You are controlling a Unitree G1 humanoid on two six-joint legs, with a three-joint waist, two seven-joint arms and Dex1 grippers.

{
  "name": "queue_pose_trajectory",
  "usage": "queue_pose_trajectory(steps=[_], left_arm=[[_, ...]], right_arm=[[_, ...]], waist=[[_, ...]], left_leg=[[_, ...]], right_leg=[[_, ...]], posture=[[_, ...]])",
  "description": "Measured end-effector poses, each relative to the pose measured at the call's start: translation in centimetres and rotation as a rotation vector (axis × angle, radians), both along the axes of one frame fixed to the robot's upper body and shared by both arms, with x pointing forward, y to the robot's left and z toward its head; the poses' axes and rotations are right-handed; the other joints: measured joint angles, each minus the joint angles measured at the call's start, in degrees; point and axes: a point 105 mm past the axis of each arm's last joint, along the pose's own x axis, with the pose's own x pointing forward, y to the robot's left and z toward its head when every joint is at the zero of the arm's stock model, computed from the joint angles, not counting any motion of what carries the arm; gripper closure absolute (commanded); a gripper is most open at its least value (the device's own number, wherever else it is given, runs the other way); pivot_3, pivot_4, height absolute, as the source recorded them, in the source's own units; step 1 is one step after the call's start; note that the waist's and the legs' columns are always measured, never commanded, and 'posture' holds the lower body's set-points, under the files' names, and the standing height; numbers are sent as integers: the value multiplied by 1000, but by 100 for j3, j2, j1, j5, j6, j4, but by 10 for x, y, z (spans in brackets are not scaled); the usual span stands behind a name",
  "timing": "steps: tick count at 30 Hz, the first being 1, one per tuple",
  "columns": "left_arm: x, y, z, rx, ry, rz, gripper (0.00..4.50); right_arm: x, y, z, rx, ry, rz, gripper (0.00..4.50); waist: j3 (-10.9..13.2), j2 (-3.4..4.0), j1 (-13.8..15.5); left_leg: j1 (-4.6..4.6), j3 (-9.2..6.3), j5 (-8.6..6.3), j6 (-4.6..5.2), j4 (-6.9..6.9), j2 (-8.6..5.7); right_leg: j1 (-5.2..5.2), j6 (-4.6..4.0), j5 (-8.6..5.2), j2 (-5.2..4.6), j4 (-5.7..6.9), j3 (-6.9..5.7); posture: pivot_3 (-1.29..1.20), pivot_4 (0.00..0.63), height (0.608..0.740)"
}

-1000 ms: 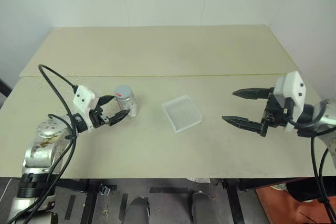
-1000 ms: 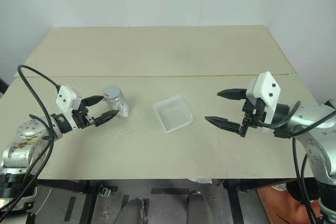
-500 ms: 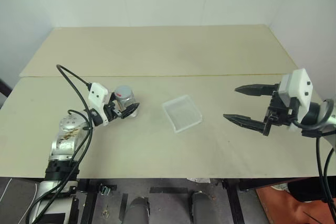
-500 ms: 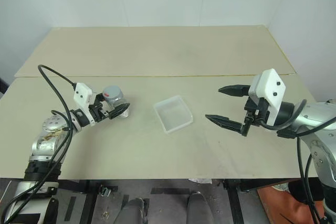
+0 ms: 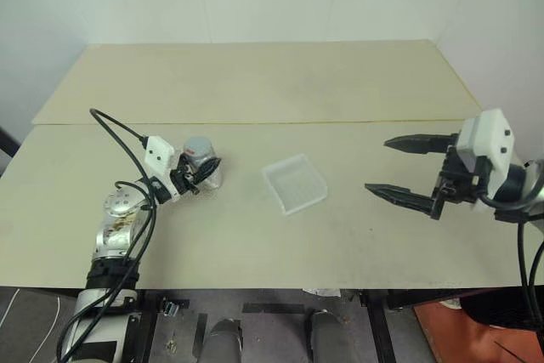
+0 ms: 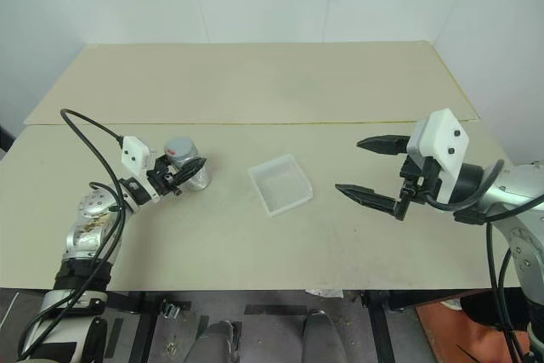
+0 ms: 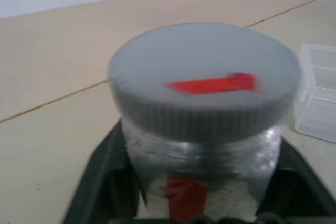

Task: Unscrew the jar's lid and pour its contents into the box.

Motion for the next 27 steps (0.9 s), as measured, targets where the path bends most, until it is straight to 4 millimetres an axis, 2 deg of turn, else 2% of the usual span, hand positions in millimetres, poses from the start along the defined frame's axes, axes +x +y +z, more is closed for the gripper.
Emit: queue_pose_trajectory(steps=[7, 10, 14, 16, 18, 23, 27], left_arm=[[-4, -3, 6, 32, -16, -47, 2529], [-15, -3, 26, 113, -12, -151, 2529], [-23, -11, 69, 164, -40, -321, 2529], [-27, -22, 87, 161, -66, -414, 2529], [-30, -37, 96, 156, -78, -492, 2529], [-30, -87, 91, 118, -45, -660, 2529], [-28, -107, 85, 117, -18, -727, 2529]], right_arm=[[-2, 3, 1, 12, -2, 17, 0], [-1, 13, 10, 87, -12, 55, 0], [2, 36, 28, 173, -7, 155, 0], [5, 48, 35, 210, -1, 193, 0], [11, 61, 42, 251, 20, 221, 0], [22, 97, 44, 271, 69, 276, 0], [36, 110, 40, 277, 81, 237, 0]], waist=[[0, 0, -6], [1, -2, -45], [1, -2, -41], [1, -1, -44], [1, -1, -53], [1, -1, -74], [1, -1, -142]], left_leg=[[-1, -1, 0, 0, 0, 0], [0, 0, 0, 0, 0, 1], [3, -2, 0, 0, 0, 1], [2, -2, 0, 0, -1, 1], [-1, -2, 1, -1, -1, 0], [-9, -6, 2, -3, 1, 0], [-12, -8, 2, -3, 1, -1]], right_leg=[[-1, 0, 0, 0, -1, 0], [-4, 0, 0, 1, 4, 2], [2, 0, 0, 2, 5, 0], [2, 0, -1, 2, 0, 0], [1, 1, -1, 1, 2, -1], [-6, 0, 0, 2, 11, -3], [-13, 0, 0, 2, 15, -3]], posture=[[0, 150, 740], [0, 150, 740], [0, 150, 740], [0, 150, 740], [0, 150, 740], [0, 150, 740], [0, 150, 740]])
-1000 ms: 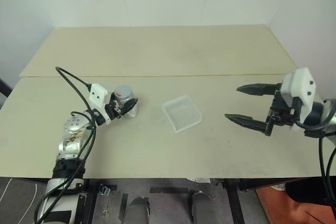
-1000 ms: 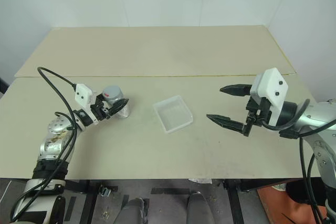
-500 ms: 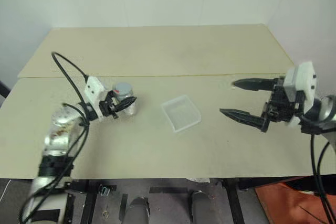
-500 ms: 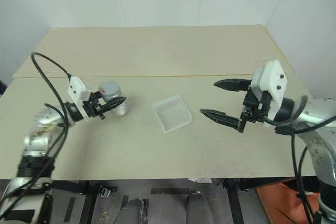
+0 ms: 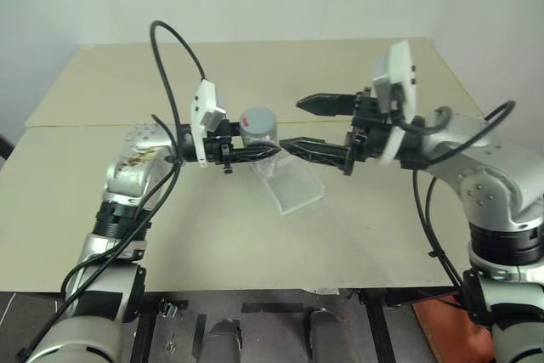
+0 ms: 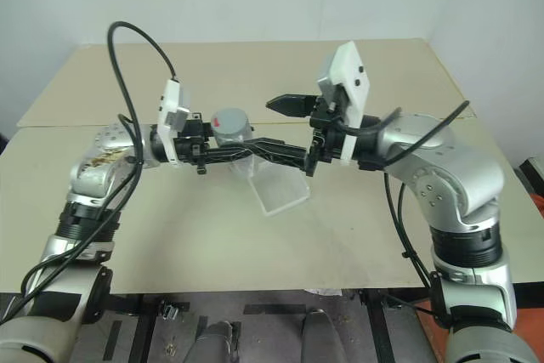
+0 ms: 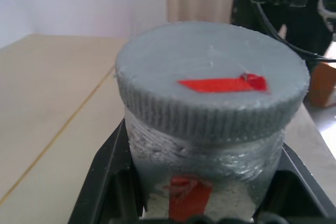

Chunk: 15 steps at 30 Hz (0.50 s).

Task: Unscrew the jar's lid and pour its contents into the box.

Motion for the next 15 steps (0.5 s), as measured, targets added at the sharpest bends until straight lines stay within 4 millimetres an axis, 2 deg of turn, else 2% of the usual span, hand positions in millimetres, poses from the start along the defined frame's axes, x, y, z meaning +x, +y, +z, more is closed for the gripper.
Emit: queue_pose_trajectory(steps=[5, 15], left_arm=[[3, -19, -2, -4, 16, -61, 2529], [3, -22, -4, 22, 5, -88, 2529]], right_arm=[[11, 7, -6, -22, 5, -51, 0], [18, 15, -7, -49, 6, -70, 0]], waist=[[0, 0, -21], [0, 0, -16]], left_leg=[[0, -1, 0, 0, 0, 0], [-1, -4, 0, 0, 0, 0]], right_leg=[[-4, 0, 0, 2, 1, 0], [-4, 0, 0, 2, 4, 0]], posture=[[0, 150, 740], [0, 150, 740]])
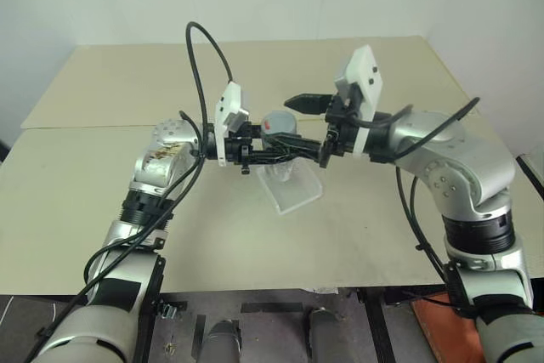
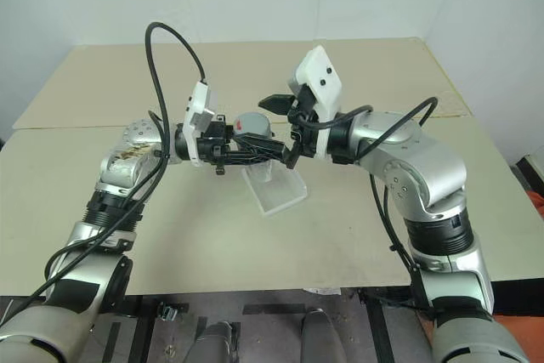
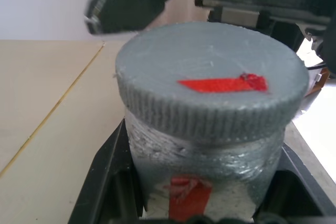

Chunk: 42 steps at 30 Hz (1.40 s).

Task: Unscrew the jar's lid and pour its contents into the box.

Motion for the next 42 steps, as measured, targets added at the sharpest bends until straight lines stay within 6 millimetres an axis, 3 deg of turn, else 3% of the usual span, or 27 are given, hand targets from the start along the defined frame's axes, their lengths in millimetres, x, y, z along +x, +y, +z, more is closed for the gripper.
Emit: queue_pose_trajectory(steps=[5, 10, 11, 16, 22, 26, 28, 33, 34, 39, 42], left_arm=[[0, -1, -1, 6, -2, -1, 2529], [0, 0, -1, 9, -3, 0, 2529], [0, 1, -1, 10, -5, 4, 2529], [-2, 6, 4, 9, -21, -4, 2529], [-35, 3, 16, 31, -85, -236, 2529], [-42, 4, 17, 55, -102, -282, 2529], [-39, 8, 16, 55, -95, -251, 2529], [-33, 9, 8, 31, -58, -197, 2529], [-33, 9, 9, 28, -58, -194, 2529], [-26, 13, 9, 14, -38, -139, 2529], [-17, 19, 5, 9, -13, -83, 2529]], right_arm=[[1, 2, -5, 1, 41, 12, 0], [5, 4, -12, 0, 82, 30, 1627], [6, 5, -12, 4, 88, 30, 1746], [6, 8, -8, 30, 87, 120, 1746], [-13, 5, 1, 1, 20, 568, 1746], [-12, 10, 1, -47, -26, 730, 1746], [-5, 15, -1, -45, -42, 734, 1746], [4, 17, -7, -81, -73, 662, 158], [5, 15, -9, -85, -74, 640, 38], [8, -14, -24, -76, -44, 446, 38], [1, -29, -21, -60, -58, 334, 38]], waist=[[0, 0, -2], [0, 0, -8], [0, 0, -13], [0, 1, -7], [2, 2, -34], [2, 3, -143], [2, 3, -195], [2, 3, -210], [2, 3, -203], [2, 3, -144], [2, 3, -141]], left_leg=[[0, 0, 0, 0, 0, 0], [0, 0, 0, 0, 0, 0], [0, 0, 0, 0, 0, 0], [-1, -1, 0, 0, 0, 0], [0, 1, 1, -2, 1, 0], [9, -1, 3, -5, 0, 1], [11, -2, 5, -9, -1, 2], [-5, -11, 24, -42, 2, 1], [-5, -12, 30, -53, 1, 1], [-5, -12, 30, -53, 0, 1], [-5, -12, 14, -26, 0, 0]], right_leg=[[-1, 0, 0, 0, 0, 0], [-3, 0, 0, 0, 1, 0], [-3, 0, 0, 0, 1, 0], [-1, 0, 0, 0, 0, 0], [0, 1, 0, 0, -3, 0], [4, 1, 0, 2, -2, 0], [1, 0, -1, 3, 4, 1], [-4, 0, -1, 3, 23, -5], [-3, 0, -1, 3, 23, -6], [-4, -1, -1, 3, 25, -6], [-5, -1, -1, 3, 26, -6]], posture=[[0, 150, 740], [0, 150, 740], [0, 150, 740], [0, 150, 740], [0, 150, 740], [0, 150, 740], [0, 150, 740], [0, 150, 740], [0, 150, 740], [0, 150, 740], [0, 150, 740]])
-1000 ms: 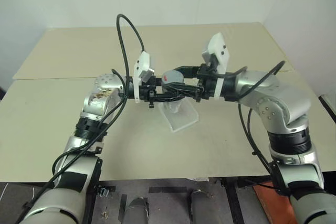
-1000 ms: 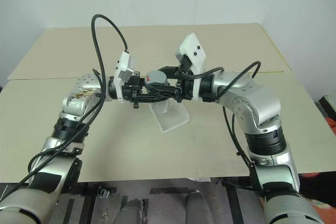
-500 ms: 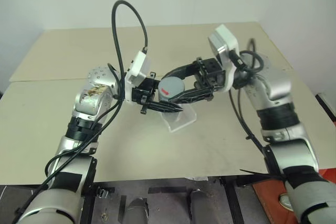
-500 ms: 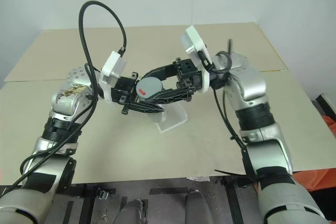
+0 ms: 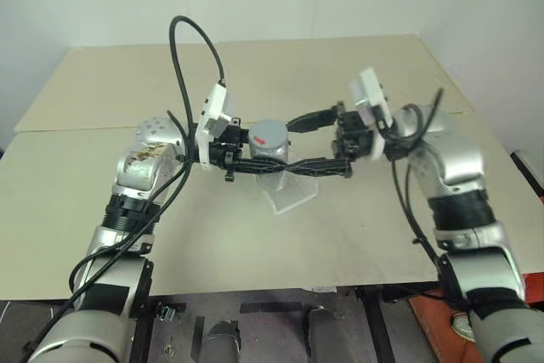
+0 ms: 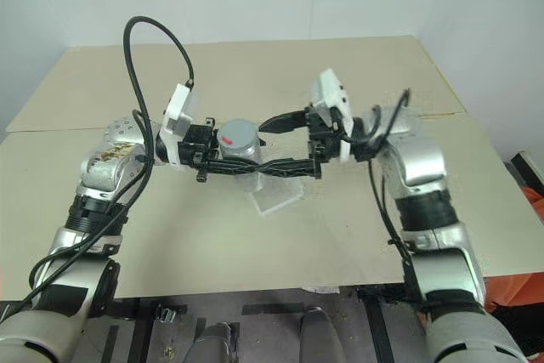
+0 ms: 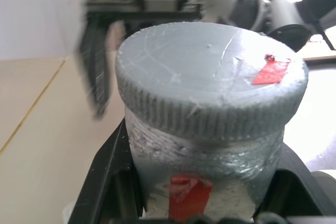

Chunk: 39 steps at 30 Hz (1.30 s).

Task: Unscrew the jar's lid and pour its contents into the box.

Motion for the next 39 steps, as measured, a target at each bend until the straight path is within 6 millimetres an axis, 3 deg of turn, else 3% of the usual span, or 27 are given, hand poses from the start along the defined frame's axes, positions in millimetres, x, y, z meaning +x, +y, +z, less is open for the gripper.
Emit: queue_pose_trajectory(steps=[5, 11, 23, 30, 39], left_arm=[[10, 3, -5, -2, 17, 47, 2529], [12, 1, -7, -4, 23, 47, 2529], [12, -3, -3, -3, 12, 27, 2529], [13, -2, -3, 8, 9, 35, 2529], [15, 8, -3, 28, 6, 69, 2529]], right_arm=[[-8, -1, 13, 23, -38, -173, 38], [-10, 19, 19, 45, 17, -337, 38], [-1, 59, 22, 71, 76, -376, 38], [7, 55, 18, 67, 95, -383, 38], [3, 23, 13, 45, 108, -362, 38]], waist=[[0, 0, -5], [0, 0, -1], [0, 0, -11], [0, 1, -3], [0, 0, -4]], left_leg=[[6, 0, -4, 7, 0, 0], [4, -1, -4, 7, 0, -1], [5, -1, -4, 8, -1, 0], [2, -2, -4, 8, -1, -1], [2, -1, -6, 11, -1, -1]], right_leg=[[1, -1, -1, 1, 11, 2], [0, -1, -1, 0, 11, 2], [-1, -1, -1, 0, 11, 2], [-2, -1, -1, 0, 9, 2], [-2, -1, -1, 0, 8, 2]], posture=[[0, 150, 740], [0, 150, 740], [0, 150, 740], [0, 150, 740], [0, 150, 740]])
